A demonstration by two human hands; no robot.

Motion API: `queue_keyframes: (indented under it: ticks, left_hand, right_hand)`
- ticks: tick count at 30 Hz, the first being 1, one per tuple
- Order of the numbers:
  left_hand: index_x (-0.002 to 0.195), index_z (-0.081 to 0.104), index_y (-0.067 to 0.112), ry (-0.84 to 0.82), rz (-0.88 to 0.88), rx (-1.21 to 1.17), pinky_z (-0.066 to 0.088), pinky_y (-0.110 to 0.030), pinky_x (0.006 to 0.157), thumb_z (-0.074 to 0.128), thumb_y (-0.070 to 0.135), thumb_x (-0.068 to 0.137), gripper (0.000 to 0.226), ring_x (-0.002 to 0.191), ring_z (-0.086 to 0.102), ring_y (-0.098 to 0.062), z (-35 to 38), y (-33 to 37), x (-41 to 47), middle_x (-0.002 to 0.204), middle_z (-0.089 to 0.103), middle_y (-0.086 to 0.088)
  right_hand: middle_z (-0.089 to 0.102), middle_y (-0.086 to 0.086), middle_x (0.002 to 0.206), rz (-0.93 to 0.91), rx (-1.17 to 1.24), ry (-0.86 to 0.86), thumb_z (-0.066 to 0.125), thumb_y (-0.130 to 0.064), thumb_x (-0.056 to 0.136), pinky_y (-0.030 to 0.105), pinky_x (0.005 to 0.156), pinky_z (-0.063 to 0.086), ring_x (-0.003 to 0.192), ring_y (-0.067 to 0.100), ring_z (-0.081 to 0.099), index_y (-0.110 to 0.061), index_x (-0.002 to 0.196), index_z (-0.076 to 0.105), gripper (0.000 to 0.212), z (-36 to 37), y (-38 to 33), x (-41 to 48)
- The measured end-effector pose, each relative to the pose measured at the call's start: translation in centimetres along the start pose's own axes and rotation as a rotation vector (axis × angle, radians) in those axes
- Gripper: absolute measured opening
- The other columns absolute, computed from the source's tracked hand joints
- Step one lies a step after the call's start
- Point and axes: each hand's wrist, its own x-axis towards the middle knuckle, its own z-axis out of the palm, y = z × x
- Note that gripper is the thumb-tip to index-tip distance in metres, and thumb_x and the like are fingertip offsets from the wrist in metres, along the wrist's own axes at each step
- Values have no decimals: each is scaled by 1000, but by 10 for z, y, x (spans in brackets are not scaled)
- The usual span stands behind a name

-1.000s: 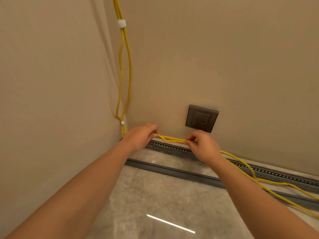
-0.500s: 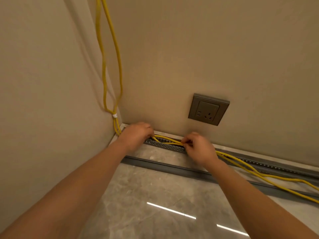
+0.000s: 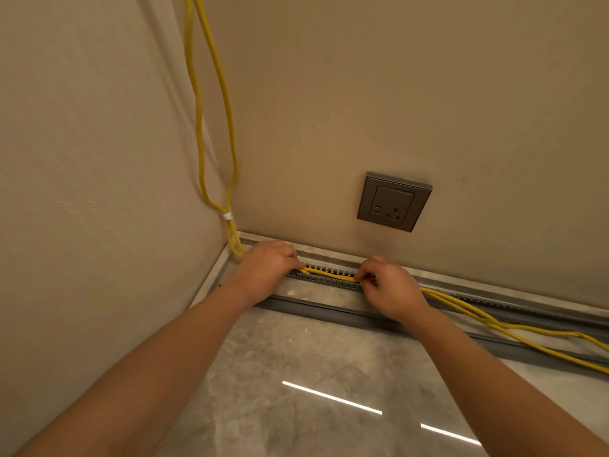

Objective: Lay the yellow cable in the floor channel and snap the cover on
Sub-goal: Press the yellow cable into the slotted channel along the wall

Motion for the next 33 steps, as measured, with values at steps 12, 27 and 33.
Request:
queue_keyframes:
  ticks: [12,27,33]
  left_hand:
    - [97,78,26,-6,-68,-2,50,-28,53,82,7,66,37,79,66,-21,1,30,-3,82,68,4]
    - [111,74,23,-48,-285,-152,52,-32,83,60,19,93,23,104,62,-20,-13,-10,-27,106,70,2]
    - [109,74,22,-29,-351,-163,52,-33,82,62,17,91,22,100,63,-20,-12,-13,-34,104,68,1]
  right_hand:
    - [66,-1,108,-101,-134,-30,60,-22,83,33,84,49,105,22,57,-25,110,70,29,6,-38,-1]
    - [58,4,109,-233,-417,-104,51,-16,91,32,62,38,100,29,56,-31,126,60,40,23,-69,11]
    - [54,8,117,-275,-488,-142,51,-12,91,33,66,37,109,32,52,-33,143,41,57,22,-73,7]
